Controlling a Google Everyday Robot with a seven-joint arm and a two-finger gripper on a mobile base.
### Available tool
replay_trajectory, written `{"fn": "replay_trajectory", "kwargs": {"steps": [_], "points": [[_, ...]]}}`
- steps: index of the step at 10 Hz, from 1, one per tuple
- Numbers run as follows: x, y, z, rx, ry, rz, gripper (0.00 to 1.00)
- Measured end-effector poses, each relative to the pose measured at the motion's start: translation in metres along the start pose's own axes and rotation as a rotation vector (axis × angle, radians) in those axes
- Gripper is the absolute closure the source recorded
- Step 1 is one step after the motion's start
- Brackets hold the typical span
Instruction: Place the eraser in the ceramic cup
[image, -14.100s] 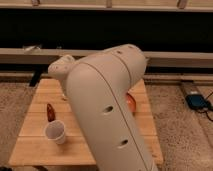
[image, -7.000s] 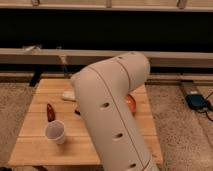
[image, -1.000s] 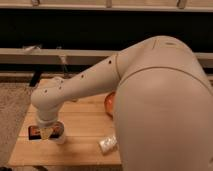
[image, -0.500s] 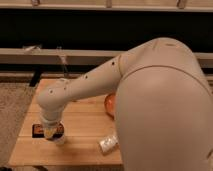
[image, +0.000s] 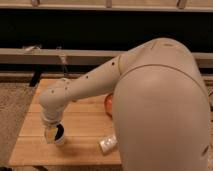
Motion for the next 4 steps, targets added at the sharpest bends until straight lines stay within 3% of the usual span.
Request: {"fn": "replay_trajectory", "kwargs": {"steps": [4], "points": [[0.005,-0.0043,-0.0031,0.012,0.015,-0.001,0.2]]}}
